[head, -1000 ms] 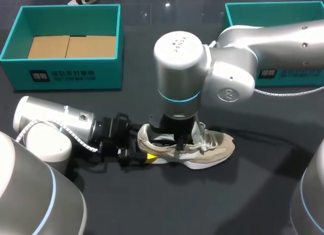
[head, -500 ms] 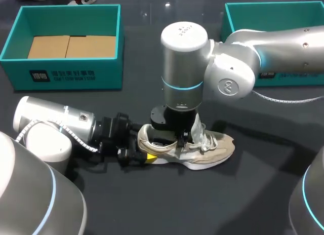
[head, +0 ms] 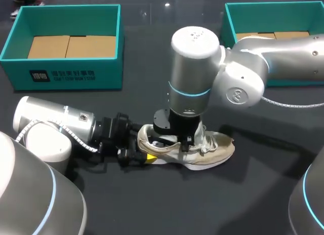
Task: Take the shoe out of the shoebox, open the shoe tongue, remove and reinsert the insole, then place the shoe into the shoebox
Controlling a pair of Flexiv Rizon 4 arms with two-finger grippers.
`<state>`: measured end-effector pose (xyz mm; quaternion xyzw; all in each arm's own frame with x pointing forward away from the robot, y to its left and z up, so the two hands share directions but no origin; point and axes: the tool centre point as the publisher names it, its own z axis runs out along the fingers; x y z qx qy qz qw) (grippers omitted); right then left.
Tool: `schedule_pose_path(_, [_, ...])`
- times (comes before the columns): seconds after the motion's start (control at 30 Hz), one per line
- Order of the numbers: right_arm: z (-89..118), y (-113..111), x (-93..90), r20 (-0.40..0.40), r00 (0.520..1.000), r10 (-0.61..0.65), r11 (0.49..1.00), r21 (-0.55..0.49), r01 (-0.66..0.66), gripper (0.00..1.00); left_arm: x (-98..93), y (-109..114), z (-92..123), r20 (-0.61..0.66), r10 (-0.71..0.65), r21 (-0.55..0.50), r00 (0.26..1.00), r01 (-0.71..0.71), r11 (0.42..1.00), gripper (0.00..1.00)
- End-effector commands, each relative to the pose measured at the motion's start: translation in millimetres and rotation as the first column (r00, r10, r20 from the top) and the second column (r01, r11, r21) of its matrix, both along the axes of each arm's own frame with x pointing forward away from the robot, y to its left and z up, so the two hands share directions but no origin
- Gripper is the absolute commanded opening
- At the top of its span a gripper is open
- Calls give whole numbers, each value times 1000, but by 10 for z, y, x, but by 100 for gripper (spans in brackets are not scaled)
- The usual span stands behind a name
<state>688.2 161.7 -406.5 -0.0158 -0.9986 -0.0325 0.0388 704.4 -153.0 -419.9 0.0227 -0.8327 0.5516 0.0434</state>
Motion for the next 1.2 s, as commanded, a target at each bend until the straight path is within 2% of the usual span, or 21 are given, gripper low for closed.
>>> schedule_pose_path(0.03, [143,-185,-235,105,994,22,990,133,-36,0,25,-2,-18,-1,2,4,1000,-2,1000,0])
schedule_pose_path(0.3, [375,-149,-119,242,965,100,952,259,-163,0,25,-2,-18,-1,2,4,1000,-2,1000,0])
schedule_pose_path(0.57, [406,-158,-43,290,948,133,914,333,-230,0,25,-2,-18,-1,2,4,1000,-2,1000,0])
schedule_pose_path(0.73, [421,-174,-20,330,929,167,872,390,-295,0,25,-2,-18,-1,2,4,1000,-2,1000,0])
schedule_pose_path(0.97, [589,-72,48,376,896,237,838,387,-384,0,25,-2,-18,-1,2,4,1000,-2,1000,0])
schedule_pose_path(1.2, [800,237,128,396,848,353,805,332,-491,0,25,-2,-18,-1,2,4,1000,-2,1000,0])
